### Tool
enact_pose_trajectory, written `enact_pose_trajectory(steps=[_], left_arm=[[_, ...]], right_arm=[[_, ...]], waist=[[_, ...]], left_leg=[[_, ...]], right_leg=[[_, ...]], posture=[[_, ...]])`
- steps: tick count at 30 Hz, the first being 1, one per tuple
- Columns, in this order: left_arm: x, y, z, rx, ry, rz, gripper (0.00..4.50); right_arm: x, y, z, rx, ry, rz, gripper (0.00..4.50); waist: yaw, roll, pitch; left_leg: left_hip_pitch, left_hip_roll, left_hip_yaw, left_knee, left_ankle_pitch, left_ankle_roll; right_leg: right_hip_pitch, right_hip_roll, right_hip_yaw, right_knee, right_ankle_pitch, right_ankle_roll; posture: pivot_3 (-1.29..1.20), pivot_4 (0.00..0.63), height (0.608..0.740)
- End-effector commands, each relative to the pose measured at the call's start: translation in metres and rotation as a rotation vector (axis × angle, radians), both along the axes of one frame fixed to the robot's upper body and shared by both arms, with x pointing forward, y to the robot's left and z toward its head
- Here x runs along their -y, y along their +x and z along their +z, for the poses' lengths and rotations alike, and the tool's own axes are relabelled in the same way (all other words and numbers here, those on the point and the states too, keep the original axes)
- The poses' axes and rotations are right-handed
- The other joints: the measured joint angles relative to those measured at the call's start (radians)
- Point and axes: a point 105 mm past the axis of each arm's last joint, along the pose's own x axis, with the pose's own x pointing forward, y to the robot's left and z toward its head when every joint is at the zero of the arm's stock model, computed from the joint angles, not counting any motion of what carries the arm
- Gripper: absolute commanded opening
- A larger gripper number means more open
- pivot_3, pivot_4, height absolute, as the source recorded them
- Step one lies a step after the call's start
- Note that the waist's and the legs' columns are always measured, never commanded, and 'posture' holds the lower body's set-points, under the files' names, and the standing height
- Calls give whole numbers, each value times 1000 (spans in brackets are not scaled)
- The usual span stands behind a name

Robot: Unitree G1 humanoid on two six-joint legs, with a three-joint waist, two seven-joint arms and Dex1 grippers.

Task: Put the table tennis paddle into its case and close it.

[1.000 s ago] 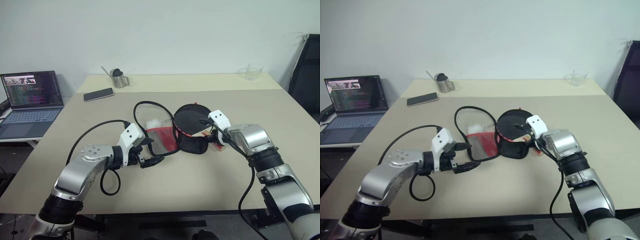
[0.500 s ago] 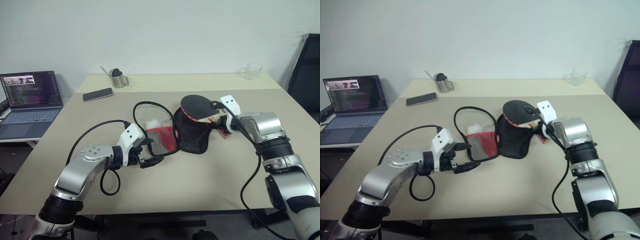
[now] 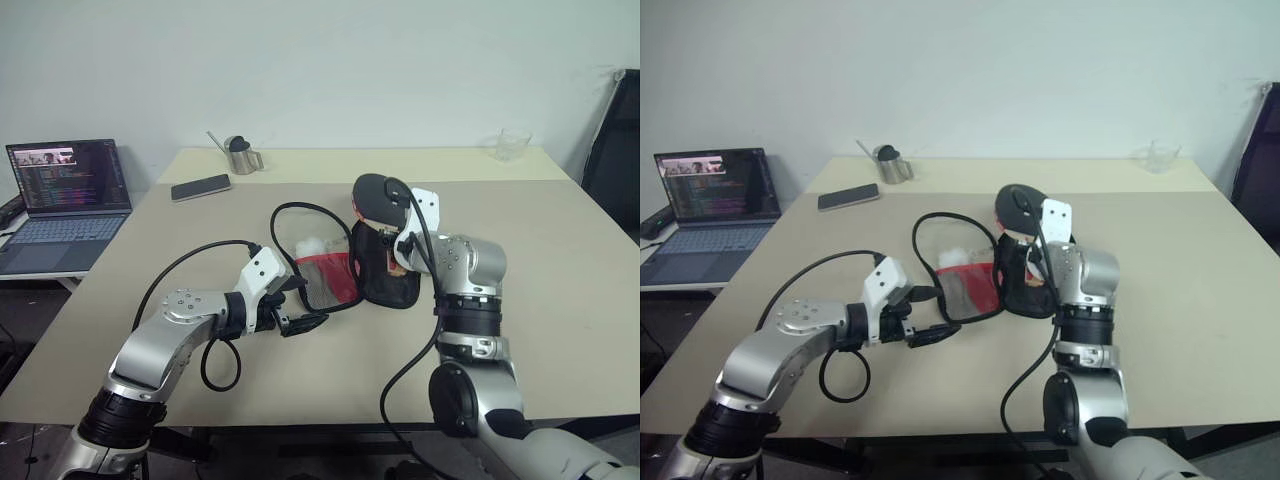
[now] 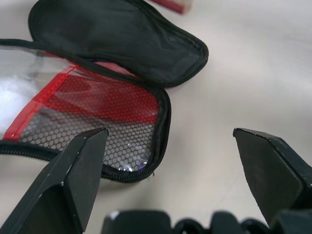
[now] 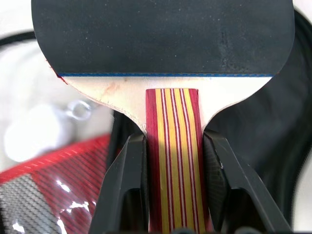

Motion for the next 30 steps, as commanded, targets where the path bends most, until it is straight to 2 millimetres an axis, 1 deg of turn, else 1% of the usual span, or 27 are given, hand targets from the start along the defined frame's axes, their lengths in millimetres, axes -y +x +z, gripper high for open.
enact_pose_trajectory(steps=[1,9,13,19,23,26,30], left_arm=[[4,-2,10,46,-3,-20,4500],[5,-2,10,45,-4,-22,4500],[4,-3,9,43,-5,-18,4500],[4,-3,8,42,-7,-14,4500],[3,-4,8,42,-6,-11,4500],[3,-4,8,41,-4,-10,4500],[2,-4,8,42,-3,-7,4500]], right_arm=[[-4,-1,10,48,22,-22,1113],[-13,0,-1,16,34,-17,1113],[-38,-4,9,31,65,78,1113],[-53,-10,8,24,84,144,1113],[-60,-12,4,6,97,172,1113],[-62,-11,0,2,92,173,1113],[-56,-6,-6,3,70,141,1113]], waist=[[-3,0,0],[-18,0,0],[-21,0,0],[-22,0,0],[-22,0,0],[-22,0,0],[-22,0,0]], left_leg=[[0,0,0,0,0,0],[1,1,1,0,0,0],[1,1,1,0,0,0],[1,1,1,0,0,0],[1,1,1,0,0,0],[1,1,1,0,0,0],[1,1,1,0,0,0]], right_leg=[[0,0,0,0,0,0],[0,1,1,1,0,0],[0,1,1,1,0,0],[0,1,1,0,0,0],[0,1,1,0,0,0],[0,1,1,0,0,0],[0,1,1,0,0,0]], posture=[[0,150,740],[0,150,740],[0,150,740],[0,150,740],[0,150,740],[0,150,740],[0,150,740]])
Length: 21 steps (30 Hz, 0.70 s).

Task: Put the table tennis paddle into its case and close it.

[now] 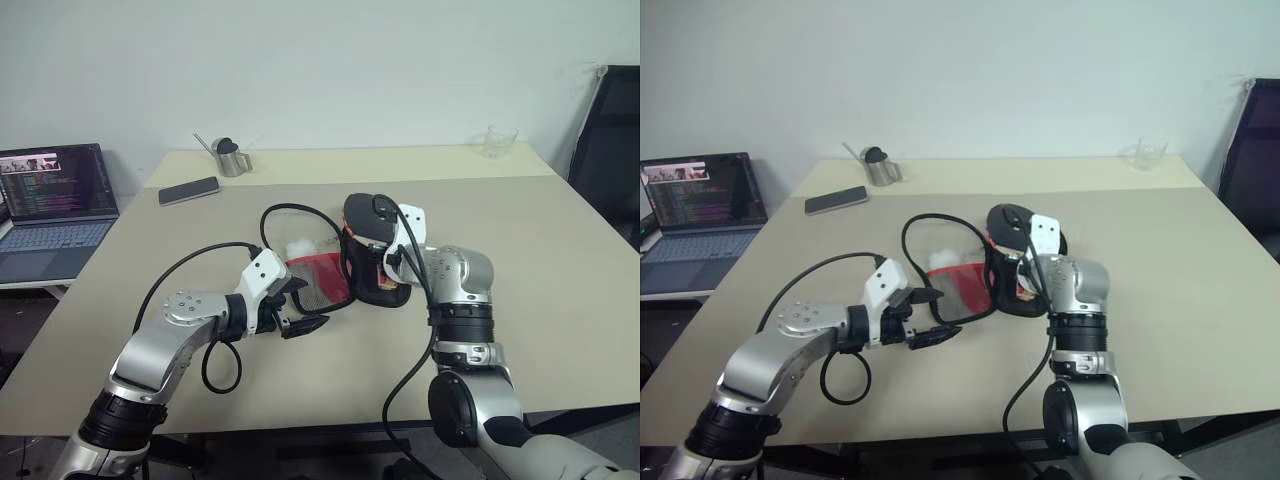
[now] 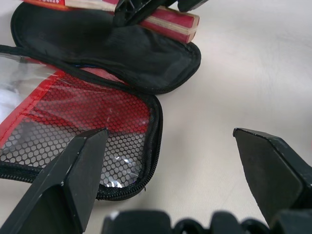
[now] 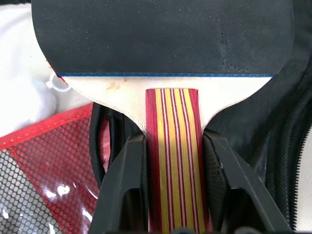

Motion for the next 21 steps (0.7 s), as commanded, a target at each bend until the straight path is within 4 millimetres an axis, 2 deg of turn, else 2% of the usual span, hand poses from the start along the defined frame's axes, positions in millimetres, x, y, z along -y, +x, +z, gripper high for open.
enact_pose_trajectory(steps=[1,6,21], left_arm=[[3,-4,11,48,-2,-15,4500],[2,-4,11,51,0,-11,4500],[3,-5,10,52,2,-13,4500]], right_arm=[[-28,-2,6,41,48,40,1113],[-18,2,3,32,29,5,1113],[-9,5,-5,29,-14,-33,1113]], waist=[[0,0,0],[0,0,0],[0,0,0]], left_leg=[[0,0,0,0,0,0],[0,0,0,0,0,0],[0,0,0,0,0,0]], right_leg=[[0,0,0,0,0,0],[0,0,0,0,0,0],[0,0,0,0,0,0]], posture=[[0,150,740],[0,150,740],[0,150,740]])
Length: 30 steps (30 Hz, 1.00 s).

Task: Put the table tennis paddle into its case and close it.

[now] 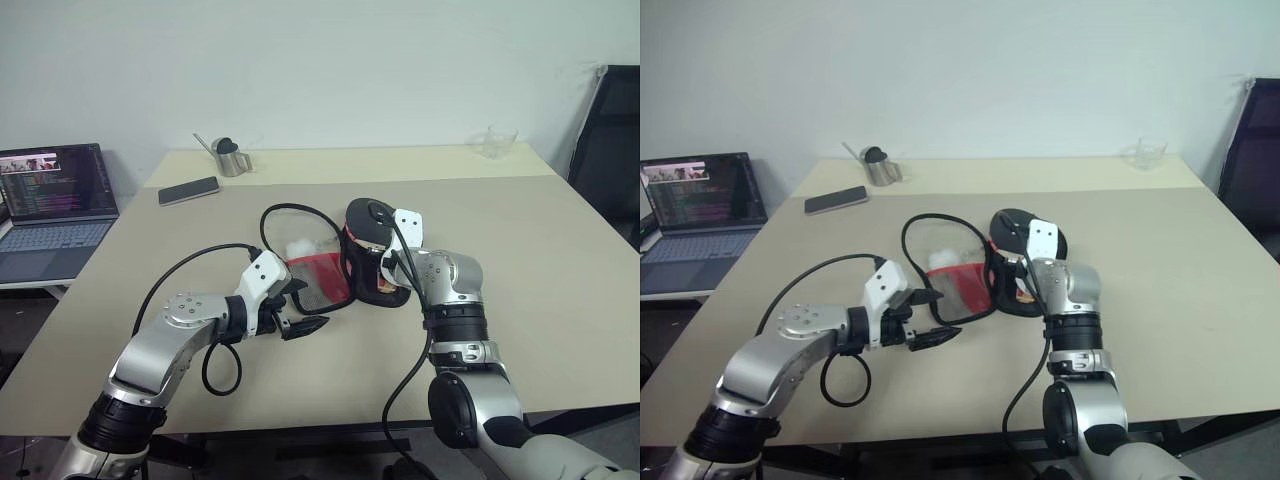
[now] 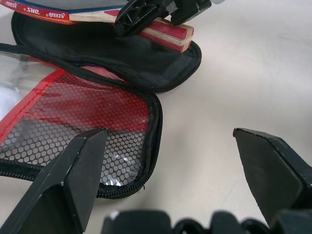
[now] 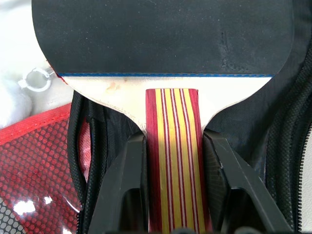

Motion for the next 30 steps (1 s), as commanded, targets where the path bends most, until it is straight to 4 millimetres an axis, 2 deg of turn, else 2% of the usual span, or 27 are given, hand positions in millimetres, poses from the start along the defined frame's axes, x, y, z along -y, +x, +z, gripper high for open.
enact_pose_trajectory(steps=[1,7,21,30], left_arm=[[3,-4,11,49,0,-20,4500],[2,-4,11,48,2,-17,4500],[3,-1,11,49,1,-22,4500],[4,-1,11,50,3,-23,4500]], right_arm=[[-10,-1,5,39,15,10,1113],[-4,-1,-1,28,-6,-3,1113],[13,4,2,57,-46,-62,1112],[9,3,-2,45,-37,-44,1112]], waist=[[0,0,0],[0,0,0],[0,0,0],[0,0,0]], left_leg=[[0,0,0,0,0,0],[0,0,0,0,0,0],[0,0,0,0,0,0],[0,0,0,0,0,0]], right_leg=[[0,0,0,0,0,0],[0,0,0,0,0,0],[0,0,0,0,0,0],[0,0,0,0,0,0]], posture=[[0,150,740],[0,150,740],[0,150,740],[0,150,740]])
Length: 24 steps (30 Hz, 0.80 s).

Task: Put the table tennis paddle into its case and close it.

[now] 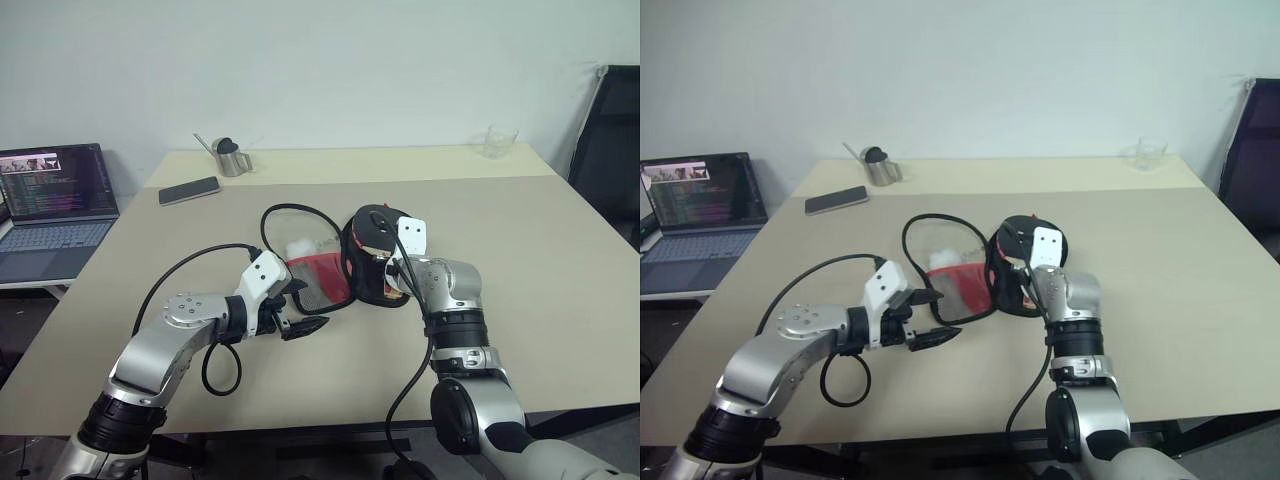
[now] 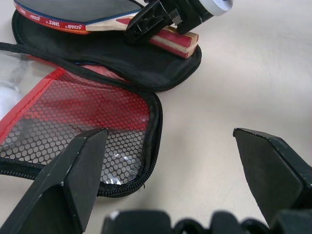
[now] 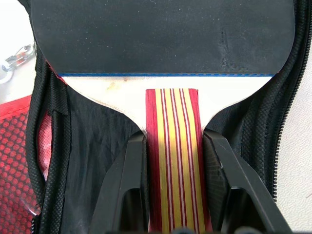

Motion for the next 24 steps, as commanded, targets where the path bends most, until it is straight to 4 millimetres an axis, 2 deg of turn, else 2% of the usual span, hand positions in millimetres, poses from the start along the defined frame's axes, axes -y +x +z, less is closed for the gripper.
enact_pose_trajectory(steps=[1,4,14,18,22,24], left_arm=[[4,-1,11,49,1,-22,4500],[4,-1,10,50,2,-21,4500],[2,0,9,64,37,-19,4500],[5,3,16,83,7,-16,4500],[-3,11,25,104,-25,30,4500],[-18,14,32,119,-25,61,4500]], right_arm=[[-7,2,10,56,25,9,1112],[-7,1,6,41,38,2,1112],[-8,1,0,27,67,1,4478],[-10,1,8,47,110,24,4478],[-2,3,30,99,102,75,4478],[2,0,56,185,153,188,4478]], waist=[[0,0,0],[0,0,0],[0,0,0],[0,0,0],[1,0,0],[1,0,0]], left_leg=[[0,0,0,0,0,0],[0,0,0,0,0,0],[0,0,0,0,0,0],[1,0,0,0,0,0],[1,0,0,0,0,0],[1,0,0,0,0,0]], right_leg=[[0,0,0,0,0,0],[0,0,0,0,0,0],[0,0,0,0,0,0],[1,0,0,0,0,0],[1,0,0,0,0,0],[1,0,0,0,0,0]], posture=[[0,150,740],[0,150,740],[0,150,740],[0,150,740],[0,150,740],[0,150,740]])
